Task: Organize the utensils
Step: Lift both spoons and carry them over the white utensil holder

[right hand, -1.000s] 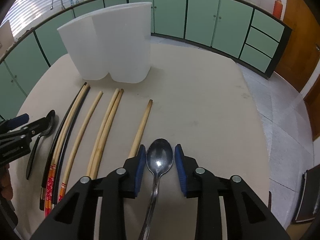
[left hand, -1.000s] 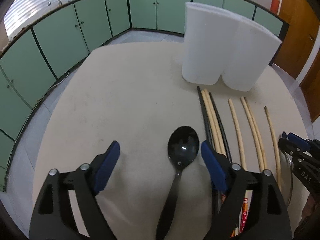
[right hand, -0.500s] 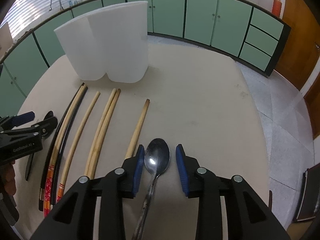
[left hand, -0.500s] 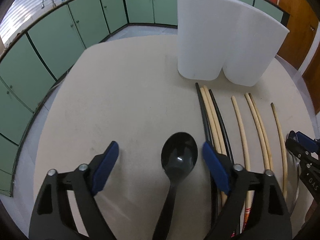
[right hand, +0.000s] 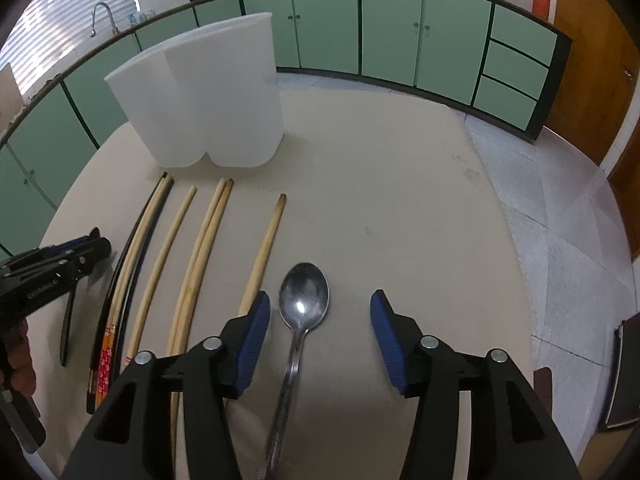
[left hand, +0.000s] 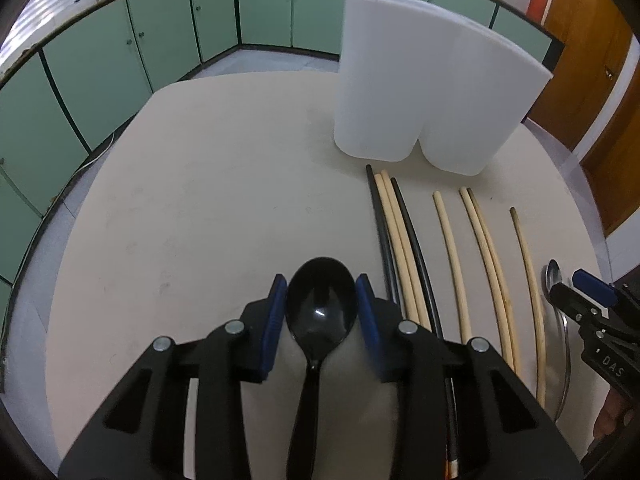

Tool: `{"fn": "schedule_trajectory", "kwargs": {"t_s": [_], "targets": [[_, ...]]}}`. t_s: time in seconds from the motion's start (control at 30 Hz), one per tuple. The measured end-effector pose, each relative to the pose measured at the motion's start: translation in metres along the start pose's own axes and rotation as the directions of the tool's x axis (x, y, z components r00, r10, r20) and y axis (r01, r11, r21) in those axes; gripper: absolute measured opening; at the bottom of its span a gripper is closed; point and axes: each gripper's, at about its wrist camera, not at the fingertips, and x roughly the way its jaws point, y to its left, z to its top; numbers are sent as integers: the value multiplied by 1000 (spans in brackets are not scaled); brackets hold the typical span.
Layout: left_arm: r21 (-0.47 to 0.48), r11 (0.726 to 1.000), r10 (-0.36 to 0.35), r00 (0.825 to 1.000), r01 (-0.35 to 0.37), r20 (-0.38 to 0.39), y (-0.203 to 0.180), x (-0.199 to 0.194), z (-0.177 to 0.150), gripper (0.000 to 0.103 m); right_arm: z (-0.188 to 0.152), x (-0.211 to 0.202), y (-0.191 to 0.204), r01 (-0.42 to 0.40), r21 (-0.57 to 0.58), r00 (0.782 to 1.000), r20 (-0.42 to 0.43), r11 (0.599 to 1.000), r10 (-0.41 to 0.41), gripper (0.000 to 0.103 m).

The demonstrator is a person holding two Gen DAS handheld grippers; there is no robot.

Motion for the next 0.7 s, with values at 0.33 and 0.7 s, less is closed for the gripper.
{"fn": "schedule_trajectory", "kwargs": {"t_s": [0.33, 0.7], "targets": [[-28, 1000, -4, 1000, 4, 4, 24, 5, 7, 34, 9, 13, 8, 34, -7, 999, -26, 999, -34, 52], [-34, 999, -12, 1000, 13, 19, 25, 9, 11, 34, 9, 14, 22, 41, -48, 999, -10, 998, -41, 28]]}}
